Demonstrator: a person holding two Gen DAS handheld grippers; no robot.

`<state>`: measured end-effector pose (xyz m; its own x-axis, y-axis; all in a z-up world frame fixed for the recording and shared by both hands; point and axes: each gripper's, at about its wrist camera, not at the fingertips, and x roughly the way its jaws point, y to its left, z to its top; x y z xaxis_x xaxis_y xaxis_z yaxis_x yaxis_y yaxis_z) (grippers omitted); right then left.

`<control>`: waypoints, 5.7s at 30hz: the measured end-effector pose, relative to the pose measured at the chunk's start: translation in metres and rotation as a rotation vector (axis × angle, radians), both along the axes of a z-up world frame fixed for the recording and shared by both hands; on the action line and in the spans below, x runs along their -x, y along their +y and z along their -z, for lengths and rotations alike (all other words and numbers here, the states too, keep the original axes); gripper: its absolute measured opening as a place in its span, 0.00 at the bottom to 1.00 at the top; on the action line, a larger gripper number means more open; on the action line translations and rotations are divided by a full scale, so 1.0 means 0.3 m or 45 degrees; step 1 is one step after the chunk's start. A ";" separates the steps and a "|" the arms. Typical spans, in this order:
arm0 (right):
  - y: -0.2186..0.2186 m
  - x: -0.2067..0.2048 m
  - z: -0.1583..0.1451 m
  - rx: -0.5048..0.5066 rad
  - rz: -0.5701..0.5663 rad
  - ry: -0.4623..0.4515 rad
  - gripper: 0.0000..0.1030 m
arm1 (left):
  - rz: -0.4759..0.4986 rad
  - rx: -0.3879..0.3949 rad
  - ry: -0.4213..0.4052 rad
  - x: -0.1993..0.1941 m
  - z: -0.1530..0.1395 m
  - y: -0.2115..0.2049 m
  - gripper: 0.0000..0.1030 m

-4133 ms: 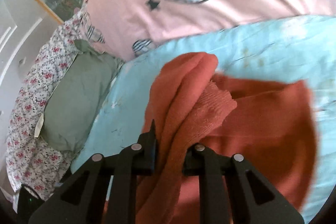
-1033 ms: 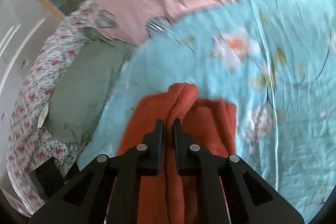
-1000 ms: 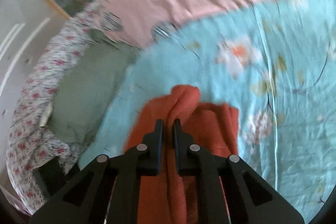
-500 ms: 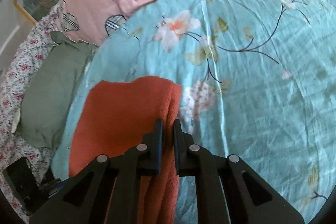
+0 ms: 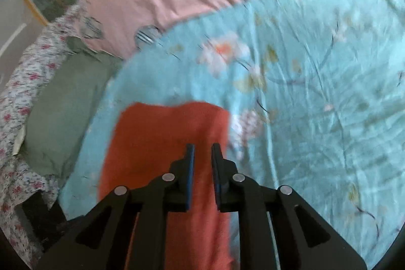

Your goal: Fold small clothes

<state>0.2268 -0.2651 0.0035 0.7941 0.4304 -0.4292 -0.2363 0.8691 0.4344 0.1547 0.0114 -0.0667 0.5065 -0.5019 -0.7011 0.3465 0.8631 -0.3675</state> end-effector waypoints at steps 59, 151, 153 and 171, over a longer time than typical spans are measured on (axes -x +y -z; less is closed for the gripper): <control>0.186 0.598 0.264 0.240 -0.018 0.040 0.44 | -0.278 -0.159 0.034 0.408 -0.025 0.144 0.73; 0.285 0.500 0.123 0.400 -0.041 0.031 0.95 | -0.421 -0.539 -0.121 0.252 -0.156 -0.032 0.81; 0.285 0.509 0.119 0.405 -0.036 0.025 0.96 | -0.417 -0.535 -0.126 0.262 -0.163 -0.034 0.81; 0.304 0.530 0.122 0.412 -0.044 0.030 0.97 | -0.405 -0.520 -0.158 0.300 -0.193 -0.023 0.81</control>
